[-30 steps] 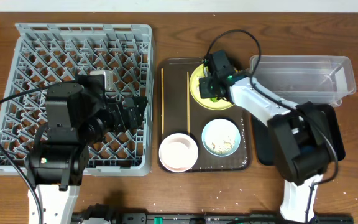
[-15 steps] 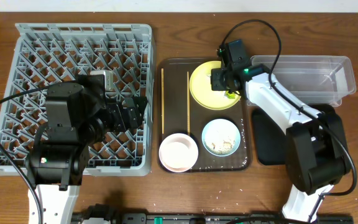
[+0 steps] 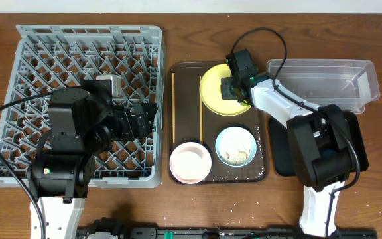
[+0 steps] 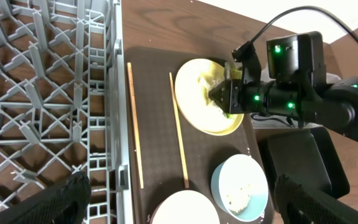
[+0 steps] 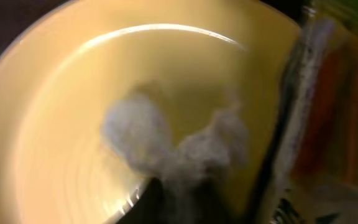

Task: Sort waste into correct bins and load items into the dishwasher
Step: 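Carry the wrapper right into the clear plastic bin and release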

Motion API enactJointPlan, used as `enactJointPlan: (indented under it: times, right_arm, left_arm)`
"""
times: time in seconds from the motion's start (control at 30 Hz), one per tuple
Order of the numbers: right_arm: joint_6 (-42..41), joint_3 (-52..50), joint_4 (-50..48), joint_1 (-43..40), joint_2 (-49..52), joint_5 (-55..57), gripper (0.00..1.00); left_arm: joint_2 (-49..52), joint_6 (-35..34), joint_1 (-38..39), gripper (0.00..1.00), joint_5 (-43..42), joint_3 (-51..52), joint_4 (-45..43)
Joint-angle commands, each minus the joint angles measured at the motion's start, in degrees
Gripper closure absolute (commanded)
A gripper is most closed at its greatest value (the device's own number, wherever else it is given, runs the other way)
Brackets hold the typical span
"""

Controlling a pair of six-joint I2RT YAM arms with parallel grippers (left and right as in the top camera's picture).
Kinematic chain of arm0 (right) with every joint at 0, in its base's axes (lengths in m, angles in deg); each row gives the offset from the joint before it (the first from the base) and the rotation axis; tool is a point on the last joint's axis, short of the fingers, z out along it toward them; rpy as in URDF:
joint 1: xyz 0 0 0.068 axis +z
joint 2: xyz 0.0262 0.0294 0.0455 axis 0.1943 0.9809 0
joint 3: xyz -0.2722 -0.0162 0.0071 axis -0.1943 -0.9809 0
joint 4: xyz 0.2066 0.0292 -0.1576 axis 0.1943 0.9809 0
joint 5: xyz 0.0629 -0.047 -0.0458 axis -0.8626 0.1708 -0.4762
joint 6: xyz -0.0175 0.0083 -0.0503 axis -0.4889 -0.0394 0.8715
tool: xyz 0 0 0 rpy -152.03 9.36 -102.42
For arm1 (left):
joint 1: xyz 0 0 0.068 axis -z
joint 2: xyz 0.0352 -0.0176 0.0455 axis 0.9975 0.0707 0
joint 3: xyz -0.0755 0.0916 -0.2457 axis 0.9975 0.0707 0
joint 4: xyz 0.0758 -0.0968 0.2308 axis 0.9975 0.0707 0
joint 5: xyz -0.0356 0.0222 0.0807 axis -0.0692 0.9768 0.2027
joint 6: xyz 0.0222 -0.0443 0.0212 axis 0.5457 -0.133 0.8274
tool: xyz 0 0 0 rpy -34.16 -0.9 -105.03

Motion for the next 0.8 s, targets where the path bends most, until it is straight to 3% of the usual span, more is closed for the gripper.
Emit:
enactJointPlan:
  times: [0.0,0.17,0.3,0.47,0.5,0.6,0.67,0.77]
  right_arm:
    - [-1.09,-0.11,1.07,-0.59,-3.91,-6.82,0.99]
    - [-2.67,-0.11,6.45,-2.64,-16.20,-9.09,0.99]
    - [-10.40,-0.11,14.60,-5.60,-22.64,6.14,0.99]
    - [-14.78,-0.35,19.17,-11.50,-19.56,18.18,0.98]
    - [-14.62,-0.35,18.45,-12.48,-18.25,18.27,0.92]
    - [-2.99,-0.31,15.39,-14.32,-15.58,10.69,0.60]
    - [0.15,-0.28,15.72,-14.53,-16.70,4.04,0.52]
    - [3.41,-0.28,15.02,-13.57,-19.28,-8.98,0.52]
  left_arm:
    - [0.00,0.50,-0.35,0.05,-0.76,-1.53,0.04]
    - [0.00,0.50,-0.35,0.05,-0.76,-1.53,0.04]
    - [0.00,0.50,-0.35,0.05,-0.76,-1.53,0.04]
    - [0.00,0.50,-0.35,0.05,-0.76,-1.53,0.04]
    - [0.00,0.50,-0.35,0.05,-0.79,-1.53,0.04]
    - [0.00,0.50,-0.35,0.05,-0.76,-1.53,0.04]
    - [0.00,0.50,-0.35,0.05,-0.76,-1.53,0.04]
    - [0.00,0.50,-0.35,0.05,-0.76,-1.53,0.04]
